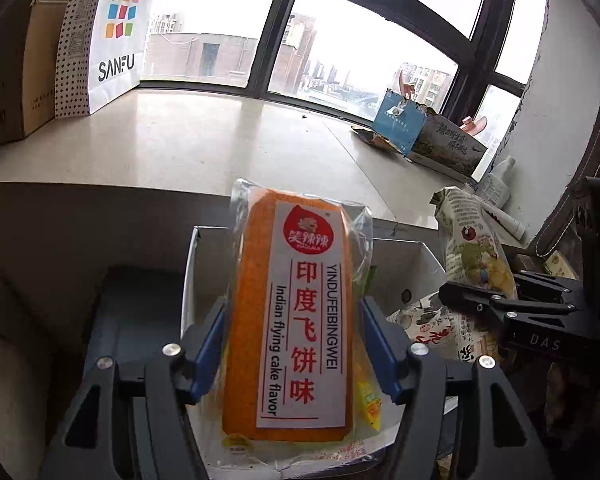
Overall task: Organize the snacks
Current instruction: 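Drop the flying-cake pack into the white box with the left gripper while the right drops the chip bag, then grasp the silver snack bag with the right gripper, then grasp the cartoon cookie pack with the left gripper while the right holds the silver bag, then drop the cookie pack into the box with the left gripper while the right drops the silver bag, then grasp the green garlic-flavour bag with the right gripper, then grasp a yellow jelly cup with the left gripper while the right holds the green bag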
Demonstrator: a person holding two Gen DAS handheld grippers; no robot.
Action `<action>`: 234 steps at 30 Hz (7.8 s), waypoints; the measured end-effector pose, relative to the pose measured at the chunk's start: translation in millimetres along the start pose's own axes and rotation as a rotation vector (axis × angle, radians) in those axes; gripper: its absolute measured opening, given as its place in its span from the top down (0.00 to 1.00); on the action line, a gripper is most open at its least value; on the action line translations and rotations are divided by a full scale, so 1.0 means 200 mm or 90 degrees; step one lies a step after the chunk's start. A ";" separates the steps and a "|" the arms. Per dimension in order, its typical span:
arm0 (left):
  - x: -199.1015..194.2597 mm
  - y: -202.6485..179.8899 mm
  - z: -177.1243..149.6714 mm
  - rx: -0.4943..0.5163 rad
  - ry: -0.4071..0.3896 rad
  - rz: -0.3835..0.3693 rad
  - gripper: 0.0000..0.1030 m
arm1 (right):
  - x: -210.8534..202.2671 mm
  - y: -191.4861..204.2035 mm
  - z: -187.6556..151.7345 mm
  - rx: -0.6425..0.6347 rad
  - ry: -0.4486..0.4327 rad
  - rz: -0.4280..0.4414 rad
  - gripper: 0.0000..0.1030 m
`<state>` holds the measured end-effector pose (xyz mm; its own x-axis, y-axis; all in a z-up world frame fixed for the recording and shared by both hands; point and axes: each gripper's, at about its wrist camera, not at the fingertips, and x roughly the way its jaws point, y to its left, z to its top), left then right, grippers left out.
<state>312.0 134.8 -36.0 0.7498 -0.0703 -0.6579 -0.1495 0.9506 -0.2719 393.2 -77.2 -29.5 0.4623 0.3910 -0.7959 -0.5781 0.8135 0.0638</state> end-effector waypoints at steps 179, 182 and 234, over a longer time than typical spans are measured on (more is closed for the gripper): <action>-0.67 -0.19 -0.41 0.188 -0.088 -0.080 0.00 | -0.77 0.08 -0.70 0.043 -0.205 0.106 0.00; -0.78 -0.23 -0.56 0.195 -0.087 -0.108 0.00 | -0.86 0.13 -0.88 0.040 -0.206 0.130 0.00; -0.34 0.27 -0.90 0.114 0.055 0.002 0.00 | -0.52 0.34 -1.63 -0.039 0.009 0.070 0.55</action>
<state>137.5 135.6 -132.8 0.6896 -0.0851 -0.7191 -0.0293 0.9890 -0.1451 86.7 -202.1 -139.2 0.3850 0.4694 -0.7946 -0.6648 0.7383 0.1141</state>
